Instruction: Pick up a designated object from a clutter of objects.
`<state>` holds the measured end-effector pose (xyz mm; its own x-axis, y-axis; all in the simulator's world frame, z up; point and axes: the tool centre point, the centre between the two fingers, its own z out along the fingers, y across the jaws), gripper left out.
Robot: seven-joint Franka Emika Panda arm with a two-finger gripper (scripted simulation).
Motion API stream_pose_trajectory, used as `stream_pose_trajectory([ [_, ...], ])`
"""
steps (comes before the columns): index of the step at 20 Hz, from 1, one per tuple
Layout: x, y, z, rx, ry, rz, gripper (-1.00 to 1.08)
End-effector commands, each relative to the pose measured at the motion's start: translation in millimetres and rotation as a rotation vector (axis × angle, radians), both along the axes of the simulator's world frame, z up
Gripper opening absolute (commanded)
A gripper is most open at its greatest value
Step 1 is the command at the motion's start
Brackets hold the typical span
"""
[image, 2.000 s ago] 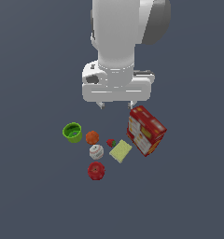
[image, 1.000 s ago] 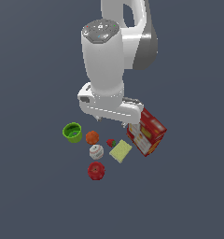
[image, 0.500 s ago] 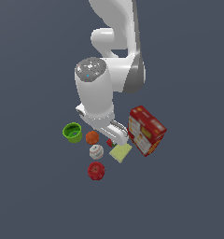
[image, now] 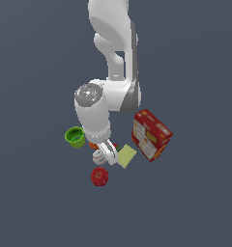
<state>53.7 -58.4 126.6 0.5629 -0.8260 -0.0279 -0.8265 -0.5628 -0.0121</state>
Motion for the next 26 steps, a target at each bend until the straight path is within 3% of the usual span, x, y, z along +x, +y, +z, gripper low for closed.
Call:
stream_pose_trajectory([
  [1, 0.8, -6.1, -10.1, -0.010, -0.001, -0.058, 1.00],
  [10, 1.1, -17.7, -28.2, -0.030, -0.003, -0.158, 1.00],
  [17, 0.7, -17.6, -34.2, -0.029, -0.002, -0.157, 1.00],
  [26, 0.1, -18.1, -74.2, -0.030, -0.003, -0.162, 1.00],
])
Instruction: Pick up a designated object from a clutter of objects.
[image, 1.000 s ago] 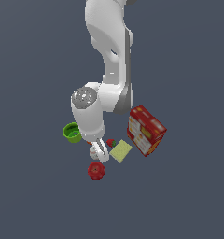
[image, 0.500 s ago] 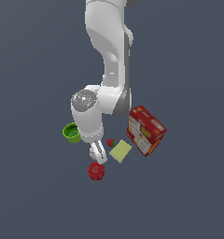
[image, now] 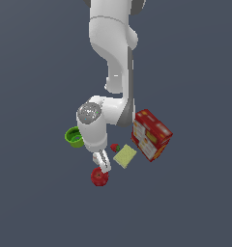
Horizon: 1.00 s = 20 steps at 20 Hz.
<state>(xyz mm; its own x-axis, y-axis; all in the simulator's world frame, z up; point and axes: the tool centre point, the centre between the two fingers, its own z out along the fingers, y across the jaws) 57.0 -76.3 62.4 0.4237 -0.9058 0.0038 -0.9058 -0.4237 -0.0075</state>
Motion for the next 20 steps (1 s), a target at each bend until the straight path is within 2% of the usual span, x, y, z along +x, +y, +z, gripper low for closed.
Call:
stream_pose_trajectory([
  [1, -2.9, -0.1, -12.3, 0.000, 0.009, -0.001, 1.00],
  [4, -2.4, 0.0, -14.9, 0.000, 0.009, -0.001, 1.00],
  [5, -2.4, 0.0, -14.9, 0.000, 0.009, -0.001, -1.00],
  [14, -2.4, 0.0, -14.9, 0.000, 0.009, -0.001, -1.00],
  [15, 6.0, -5.0, -0.4, -0.001, -0.018, -0.008, -1.00],
  [20, 3.2, -3.3, 4.4, -0.001, -0.018, -0.008, -1.00],
])
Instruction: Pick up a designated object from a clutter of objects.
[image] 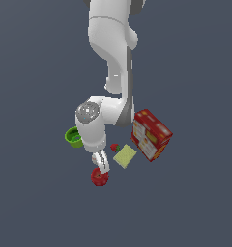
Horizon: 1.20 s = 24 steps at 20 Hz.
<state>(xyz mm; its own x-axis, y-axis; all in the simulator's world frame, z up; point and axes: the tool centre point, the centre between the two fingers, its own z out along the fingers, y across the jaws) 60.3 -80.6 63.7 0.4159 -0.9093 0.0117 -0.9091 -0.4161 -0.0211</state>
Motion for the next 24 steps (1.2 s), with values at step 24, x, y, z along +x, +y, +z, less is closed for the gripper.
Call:
stream_pose_trajectory([
  [24, -79.3, 48.4, 135.0, 0.003, 0.010, 0.003, -1.00],
])
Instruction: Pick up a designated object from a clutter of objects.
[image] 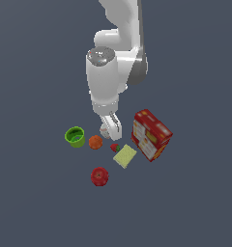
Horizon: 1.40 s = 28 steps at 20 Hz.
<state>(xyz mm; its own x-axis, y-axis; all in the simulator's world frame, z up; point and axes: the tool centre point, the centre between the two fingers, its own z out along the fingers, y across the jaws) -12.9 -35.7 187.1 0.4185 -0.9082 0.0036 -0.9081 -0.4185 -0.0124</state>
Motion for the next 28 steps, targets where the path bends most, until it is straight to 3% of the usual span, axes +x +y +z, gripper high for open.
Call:
stream_pose_trajectory([
  [1, -10.1, 6.0, 18.9, -0.001, -0.001, 0.000, -1.00],
  [17, -72.3, 44.9, 135.2, -0.007, 0.008, 0.002, -1.00],
  [28, -91.2, 60.2, 175.7, -0.003, 0.012, 0.004, -1.00],
])
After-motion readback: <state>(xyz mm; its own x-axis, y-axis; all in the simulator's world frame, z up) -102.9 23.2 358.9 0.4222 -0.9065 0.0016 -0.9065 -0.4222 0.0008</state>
